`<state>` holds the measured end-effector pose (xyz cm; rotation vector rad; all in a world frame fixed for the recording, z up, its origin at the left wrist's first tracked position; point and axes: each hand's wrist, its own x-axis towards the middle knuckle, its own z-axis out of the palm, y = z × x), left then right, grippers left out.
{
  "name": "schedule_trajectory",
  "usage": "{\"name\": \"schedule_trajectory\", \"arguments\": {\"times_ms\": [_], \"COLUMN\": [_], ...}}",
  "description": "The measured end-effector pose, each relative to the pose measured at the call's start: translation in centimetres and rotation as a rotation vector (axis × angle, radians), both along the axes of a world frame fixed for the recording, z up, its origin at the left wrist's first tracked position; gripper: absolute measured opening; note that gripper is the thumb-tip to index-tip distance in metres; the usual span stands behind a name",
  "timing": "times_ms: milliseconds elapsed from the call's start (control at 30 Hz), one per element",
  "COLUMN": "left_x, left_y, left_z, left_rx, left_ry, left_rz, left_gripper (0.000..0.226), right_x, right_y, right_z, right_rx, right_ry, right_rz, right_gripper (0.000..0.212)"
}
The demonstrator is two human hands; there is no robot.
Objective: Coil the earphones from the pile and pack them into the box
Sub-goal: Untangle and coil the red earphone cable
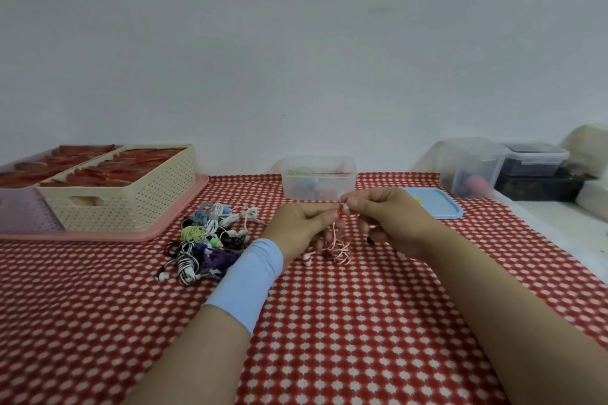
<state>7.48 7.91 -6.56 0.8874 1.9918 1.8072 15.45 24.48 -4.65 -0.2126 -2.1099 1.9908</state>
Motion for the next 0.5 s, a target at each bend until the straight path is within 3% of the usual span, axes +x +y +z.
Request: {"name": "schedule_trajectory", "arguments": {"times_ms": [267,500], "left_x": [-0.2,-0.46], "left_y": [-0.32,-0.34], "left_z": [-0.25,-0.5], "left_rx": [0.082,0.071], "left_ry": [-0.086,-0.084], "left_rz": [-0.003,0.007], "left_gripper": [0.012,0.013], "right_x": [-0.07,0.08], "right_y": [-0.3,-0.46], "right_z": [0.02,-0.13], "right_rx": [-0.051,0.033], "right_ry": [-0.006,-0.033], "right_rz": [0.005,0.053], "right_gripper": [0.01,0.011]}}
